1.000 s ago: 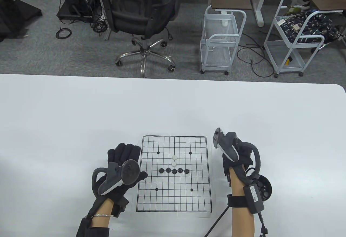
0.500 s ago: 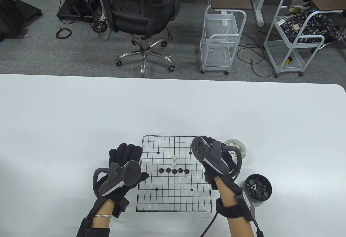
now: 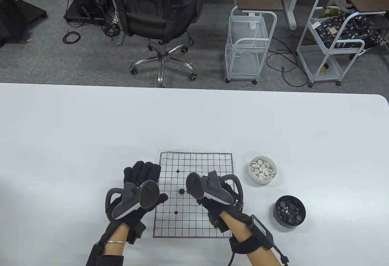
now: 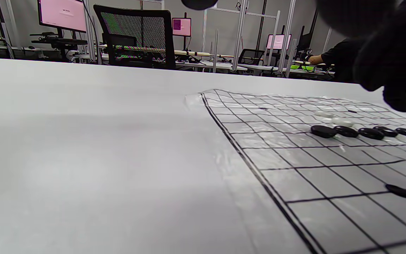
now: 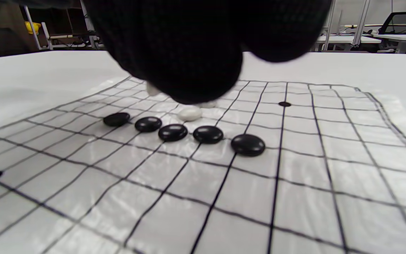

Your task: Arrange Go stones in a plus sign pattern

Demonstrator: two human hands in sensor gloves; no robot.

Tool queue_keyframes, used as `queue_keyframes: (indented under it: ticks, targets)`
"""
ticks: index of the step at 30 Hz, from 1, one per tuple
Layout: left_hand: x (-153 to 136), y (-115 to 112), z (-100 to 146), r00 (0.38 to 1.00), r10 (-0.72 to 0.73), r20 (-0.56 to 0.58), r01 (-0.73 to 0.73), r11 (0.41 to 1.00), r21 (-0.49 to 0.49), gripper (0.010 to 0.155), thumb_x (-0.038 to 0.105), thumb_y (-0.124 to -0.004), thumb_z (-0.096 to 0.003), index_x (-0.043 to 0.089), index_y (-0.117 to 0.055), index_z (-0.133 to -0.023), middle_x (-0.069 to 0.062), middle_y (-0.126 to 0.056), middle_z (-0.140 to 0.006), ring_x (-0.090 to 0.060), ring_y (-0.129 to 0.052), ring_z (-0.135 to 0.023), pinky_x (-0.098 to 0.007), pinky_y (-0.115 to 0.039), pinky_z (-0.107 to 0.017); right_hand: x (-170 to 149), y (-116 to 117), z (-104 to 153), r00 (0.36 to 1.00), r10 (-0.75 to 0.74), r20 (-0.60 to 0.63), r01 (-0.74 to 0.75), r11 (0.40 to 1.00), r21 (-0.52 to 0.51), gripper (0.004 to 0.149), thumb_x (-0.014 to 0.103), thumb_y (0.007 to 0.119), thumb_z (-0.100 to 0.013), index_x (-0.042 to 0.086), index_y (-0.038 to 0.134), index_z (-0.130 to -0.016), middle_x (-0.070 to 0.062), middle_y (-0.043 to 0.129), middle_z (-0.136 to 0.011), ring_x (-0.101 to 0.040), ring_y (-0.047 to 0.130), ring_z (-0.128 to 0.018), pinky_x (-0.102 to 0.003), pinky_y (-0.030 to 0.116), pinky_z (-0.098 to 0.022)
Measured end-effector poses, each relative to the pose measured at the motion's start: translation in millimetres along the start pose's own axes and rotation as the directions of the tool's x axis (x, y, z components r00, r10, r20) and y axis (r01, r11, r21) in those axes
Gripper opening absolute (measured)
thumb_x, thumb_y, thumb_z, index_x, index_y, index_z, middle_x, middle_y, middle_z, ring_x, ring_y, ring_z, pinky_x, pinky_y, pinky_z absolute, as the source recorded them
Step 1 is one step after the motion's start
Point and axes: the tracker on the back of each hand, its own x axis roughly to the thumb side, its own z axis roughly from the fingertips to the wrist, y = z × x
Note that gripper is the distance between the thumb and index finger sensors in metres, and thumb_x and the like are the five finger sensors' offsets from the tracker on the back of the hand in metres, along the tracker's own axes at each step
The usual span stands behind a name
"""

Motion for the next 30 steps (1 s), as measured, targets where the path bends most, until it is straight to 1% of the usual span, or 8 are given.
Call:
queue_keyframes:
  ticks: [3,9,15,19,30]
  targets:
    - [0.5,0.0,-0.1,1.0,-0.007,0.0,0.007,1.0,0.0,0.09,0.066,-0.061,-0.0433,0.025,-0.024,-0.114,-0.01,-0.031,-0.126,-0.043,-0.031,-0.117,-0.063,-0.026,-0.083,5.7,9.0,-1.4,0.999,0.048,0.011,-0.048,0.999,-0.005,0.045,0.03,0.087,-0.042,0.017,0.084,-0.084,-0.003,0.1,-0.065,0.0,0.099,-0.024,-0.033,0.084,-0.035]
    - [0.7,-0.2,-0.4,1.0,-0.006,-0.002,0.006,1.0,-0.007,0.09,0.066,-0.061,-0.0433,0.025,-0.024,-0.114,-0.01,-0.031,-0.126,-0.043,-0.031,-0.117,-0.063,-0.026,-0.083,15.2,20.5,-1.0,0.991,0.132,0.031,-0.131,0.991,-0.025,0.045,0.032,0.088,-0.041,0.016,0.085,-0.083,-0.003,0.099,-0.062,0.0,0.097,-0.021,-0.032,0.084,-0.034]
    - [0.9,0.0,-0.7,1.0,-0.007,-0.002,0.007,1.0,-0.007,0.09,0.066,-0.061,-0.0432,0.025,-0.024,-0.114,-0.01,-0.031,-0.126,-0.043,-0.031,-0.117,-0.063,-0.026,-0.083,24.6,23.4,2.1,0.974,0.222,0.037,-0.22,0.973,-0.067,0.045,0.033,0.088,-0.041,0.017,0.084,-0.083,-0.002,0.099,-0.061,0.0,0.097,-0.021,-0.033,0.084,-0.034]
    - [0.9,-0.1,-0.7,1.0,-0.01,-0.003,0.01,1.0,-0.009,0.09,0.066,-0.061,-0.0434,0.025,-0.024,-0.114,-0.01,-0.031,-0.126,-0.043,-0.031,-0.117,-0.063,-0.026,-0.083,26.3,23.8,2.7,0.966,0.258,0.029,-0.256,0.964,-0.071,0.045,0.034,0.089,-0.041,0.018,0.085,-0.083,-0.002,0.099,-0.062,0.0,0.097,-0.023,-0.033,0.084,-0.034]
    - [0.7,0.3,-0.6,1.0,-0.01,-0.002,0.01,1.0,-0.01,0.089,0.066,-0.061,-0.0432,0.025,-0.025,-0.114,-0.01,-0.031,-0.126,-0.043,-0.032,-0.117,-0.063,-0.026,-0.082,26.9,22.3,4.1,0.957,0.288,0.021,-0.286,0.955,-0.075,0.046,0.035,0.088,-0.041,0.018,0.084,-0.083,-0.002,0.099,-0.063,-0.001,0.098,-0.026,-0.034,0.083,-0.036]
